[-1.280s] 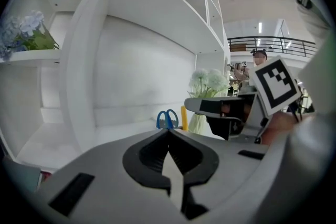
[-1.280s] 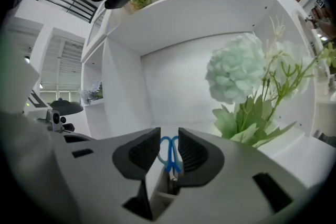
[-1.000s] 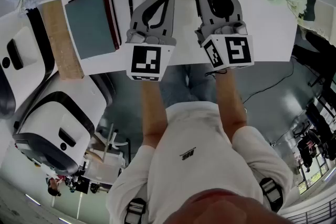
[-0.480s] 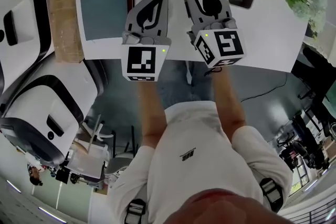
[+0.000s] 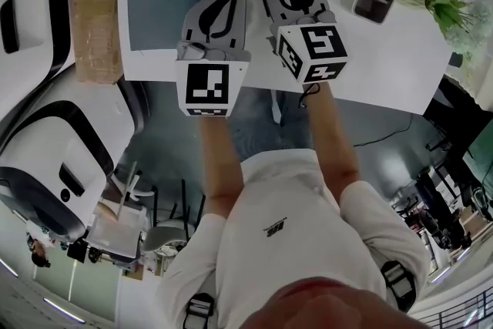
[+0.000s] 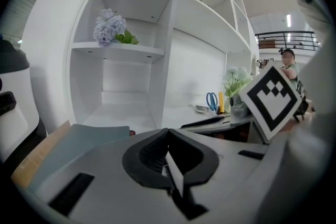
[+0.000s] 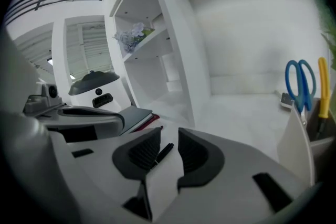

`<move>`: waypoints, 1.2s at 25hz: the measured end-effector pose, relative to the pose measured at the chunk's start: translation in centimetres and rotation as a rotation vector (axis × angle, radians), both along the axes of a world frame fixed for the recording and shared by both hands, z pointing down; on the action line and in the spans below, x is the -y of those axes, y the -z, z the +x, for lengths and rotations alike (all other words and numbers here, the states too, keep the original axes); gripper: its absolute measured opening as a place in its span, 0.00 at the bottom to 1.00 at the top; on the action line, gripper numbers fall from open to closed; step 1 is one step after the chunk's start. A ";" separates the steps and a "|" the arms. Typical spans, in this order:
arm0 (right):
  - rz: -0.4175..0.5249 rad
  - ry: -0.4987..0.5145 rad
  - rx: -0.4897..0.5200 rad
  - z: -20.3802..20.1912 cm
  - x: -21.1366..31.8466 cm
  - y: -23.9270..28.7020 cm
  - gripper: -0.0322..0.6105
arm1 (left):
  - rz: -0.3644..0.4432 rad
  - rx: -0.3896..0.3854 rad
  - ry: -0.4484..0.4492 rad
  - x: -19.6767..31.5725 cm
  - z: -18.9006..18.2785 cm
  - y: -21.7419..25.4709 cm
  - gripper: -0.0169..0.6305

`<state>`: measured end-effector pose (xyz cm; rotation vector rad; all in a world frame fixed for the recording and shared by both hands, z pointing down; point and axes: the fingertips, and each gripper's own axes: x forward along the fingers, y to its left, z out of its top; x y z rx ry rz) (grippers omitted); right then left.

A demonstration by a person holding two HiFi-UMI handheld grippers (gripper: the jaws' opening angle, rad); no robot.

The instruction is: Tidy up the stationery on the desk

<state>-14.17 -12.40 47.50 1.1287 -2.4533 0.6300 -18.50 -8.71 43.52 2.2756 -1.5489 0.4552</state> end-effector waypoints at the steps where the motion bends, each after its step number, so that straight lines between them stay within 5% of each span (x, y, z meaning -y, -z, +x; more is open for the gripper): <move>1: -0.010 0.009 -0.005 -0.4 0.0 -0.4 0.19 | 0.001 -0.001 0.001 0.1 -0.1 0.0 0.03; 23: -0.203 0.026 -0.121 -3.6 0.0 -6.1 0.28 | 0.003 -0.010 0.012 -0.1 -1.6 -0.1 0.03; 30: -0.225 0.061 -0.215 -3.5 -0.3 -6.9 0.20 | 0.004 -0.009 0.019 -0.3 -1.8 -0.1 0.03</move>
